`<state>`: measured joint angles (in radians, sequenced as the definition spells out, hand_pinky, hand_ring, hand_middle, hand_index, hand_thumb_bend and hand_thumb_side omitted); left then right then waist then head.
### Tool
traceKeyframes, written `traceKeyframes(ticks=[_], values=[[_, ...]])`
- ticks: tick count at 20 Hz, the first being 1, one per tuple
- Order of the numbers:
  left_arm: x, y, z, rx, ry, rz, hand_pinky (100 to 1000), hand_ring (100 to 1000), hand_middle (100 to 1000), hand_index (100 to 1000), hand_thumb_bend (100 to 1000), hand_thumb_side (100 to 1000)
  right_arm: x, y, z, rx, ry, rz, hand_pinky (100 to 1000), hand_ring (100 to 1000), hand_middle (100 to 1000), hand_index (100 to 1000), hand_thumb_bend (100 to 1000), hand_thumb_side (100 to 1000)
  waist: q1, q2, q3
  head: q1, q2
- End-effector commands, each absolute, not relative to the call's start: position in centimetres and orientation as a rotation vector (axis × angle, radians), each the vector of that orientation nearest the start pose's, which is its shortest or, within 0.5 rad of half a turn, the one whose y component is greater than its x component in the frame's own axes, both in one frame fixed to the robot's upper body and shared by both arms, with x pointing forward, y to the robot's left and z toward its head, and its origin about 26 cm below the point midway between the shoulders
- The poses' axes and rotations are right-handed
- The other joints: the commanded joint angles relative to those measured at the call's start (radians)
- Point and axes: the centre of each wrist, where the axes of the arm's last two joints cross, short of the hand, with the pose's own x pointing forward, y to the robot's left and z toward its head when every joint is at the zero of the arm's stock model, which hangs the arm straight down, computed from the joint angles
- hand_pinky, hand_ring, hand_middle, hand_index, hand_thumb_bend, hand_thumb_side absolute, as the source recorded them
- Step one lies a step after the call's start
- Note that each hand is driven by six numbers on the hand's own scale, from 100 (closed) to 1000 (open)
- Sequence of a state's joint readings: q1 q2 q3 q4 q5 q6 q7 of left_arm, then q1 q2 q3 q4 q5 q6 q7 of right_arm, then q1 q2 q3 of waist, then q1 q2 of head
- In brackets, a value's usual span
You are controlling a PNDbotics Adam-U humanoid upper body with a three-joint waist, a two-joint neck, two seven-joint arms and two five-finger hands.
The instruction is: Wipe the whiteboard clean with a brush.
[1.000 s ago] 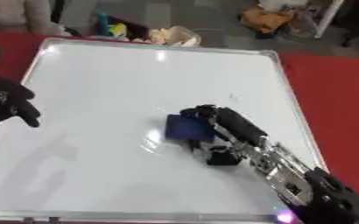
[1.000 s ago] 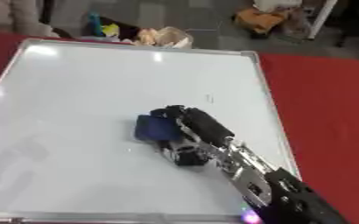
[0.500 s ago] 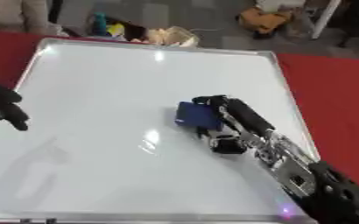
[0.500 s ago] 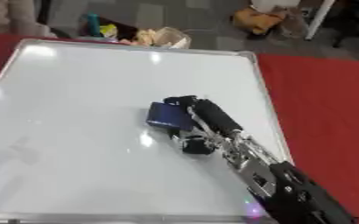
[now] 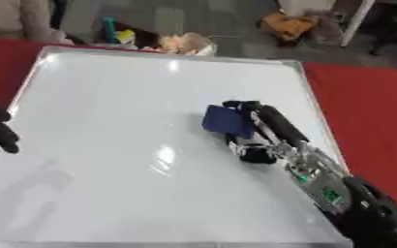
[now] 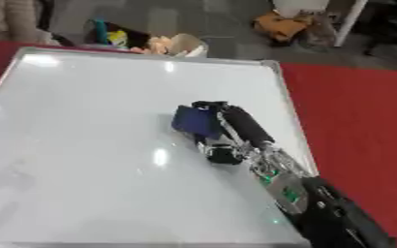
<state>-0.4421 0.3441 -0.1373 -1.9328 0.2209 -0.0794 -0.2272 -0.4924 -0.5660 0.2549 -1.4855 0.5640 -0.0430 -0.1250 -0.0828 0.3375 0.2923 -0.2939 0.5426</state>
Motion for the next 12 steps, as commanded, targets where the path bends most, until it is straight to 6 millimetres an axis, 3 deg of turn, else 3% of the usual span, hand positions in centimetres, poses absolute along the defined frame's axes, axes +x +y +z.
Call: traceKeyframes(ticks=[1,12], values=[[31.6,22.1,22.8,-0.32,-2.338,-0.718,478,529,586,1000,247,813,37.9,-30.0,15.6,-0.957,-1.889,0.968,545,474,551,883,100,100,0.006,-0.018,0.001,-0.012,-0.017],[31.5,22.2,22.9,-0.317,-2.342,-0.722,479,530,586,1000,246,812,37.7,-32.1,15.7,-1.019,-1.852,0.839,545,473,547,871,100,100,0.001,-0.017,0.006,-0.028,-0.032]])
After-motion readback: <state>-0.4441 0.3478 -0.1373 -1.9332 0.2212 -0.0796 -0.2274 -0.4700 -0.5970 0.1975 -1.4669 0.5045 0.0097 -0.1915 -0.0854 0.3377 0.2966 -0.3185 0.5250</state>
